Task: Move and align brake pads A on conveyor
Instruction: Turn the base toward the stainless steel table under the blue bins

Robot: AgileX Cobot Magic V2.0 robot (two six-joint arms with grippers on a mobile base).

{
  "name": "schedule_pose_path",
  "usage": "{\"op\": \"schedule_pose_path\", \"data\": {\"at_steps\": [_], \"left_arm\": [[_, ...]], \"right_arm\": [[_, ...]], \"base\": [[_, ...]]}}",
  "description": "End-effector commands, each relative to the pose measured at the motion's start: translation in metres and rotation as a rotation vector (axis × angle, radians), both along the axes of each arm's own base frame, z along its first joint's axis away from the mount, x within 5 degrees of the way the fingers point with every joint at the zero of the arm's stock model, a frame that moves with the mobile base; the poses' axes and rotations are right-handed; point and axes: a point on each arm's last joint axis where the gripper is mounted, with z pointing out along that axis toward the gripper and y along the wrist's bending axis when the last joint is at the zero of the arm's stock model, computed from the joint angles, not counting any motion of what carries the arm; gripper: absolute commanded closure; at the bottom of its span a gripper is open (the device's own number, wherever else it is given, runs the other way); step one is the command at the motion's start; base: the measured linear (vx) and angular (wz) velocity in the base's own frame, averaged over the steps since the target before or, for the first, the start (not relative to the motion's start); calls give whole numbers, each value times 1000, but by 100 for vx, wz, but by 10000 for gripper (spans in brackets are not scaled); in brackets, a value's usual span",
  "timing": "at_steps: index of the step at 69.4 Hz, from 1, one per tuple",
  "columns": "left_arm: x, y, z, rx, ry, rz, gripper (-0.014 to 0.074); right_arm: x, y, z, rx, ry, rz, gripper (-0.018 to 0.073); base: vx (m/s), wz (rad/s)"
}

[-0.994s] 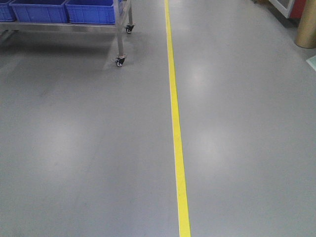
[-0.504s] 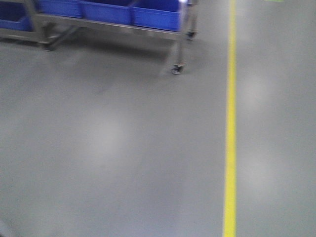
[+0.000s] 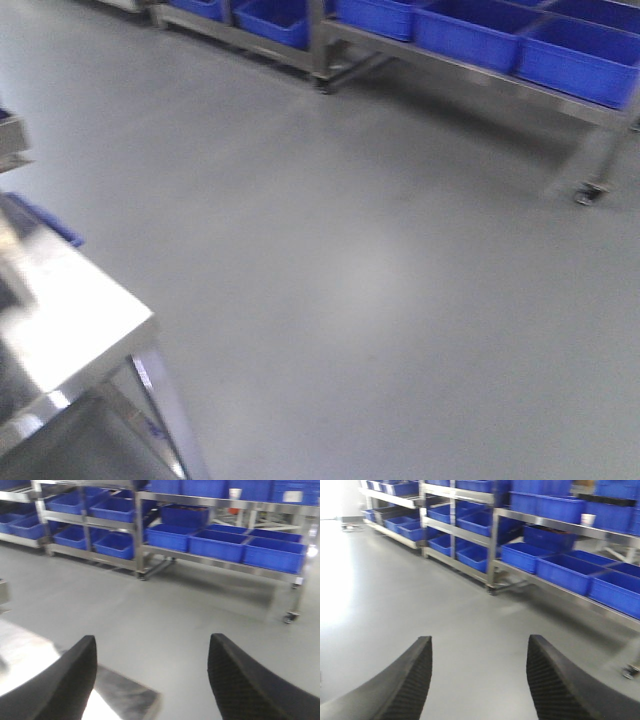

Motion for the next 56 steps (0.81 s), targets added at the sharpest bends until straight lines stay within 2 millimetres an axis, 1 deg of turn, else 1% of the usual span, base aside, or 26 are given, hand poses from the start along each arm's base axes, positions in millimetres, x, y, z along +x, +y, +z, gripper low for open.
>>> {"op": "schedule_pose_path", "data": {"at_steps": [1,56], "left_arm": [[1,0,15,-17,-95,1,132],[1,0,15,-17,-95,1,132]], "right_arm": [[1,-1,15,-2,-94,-15,144],[1,-1,15,-2,-93,-14,144]], "base": [[20,77],[19,78]]}}
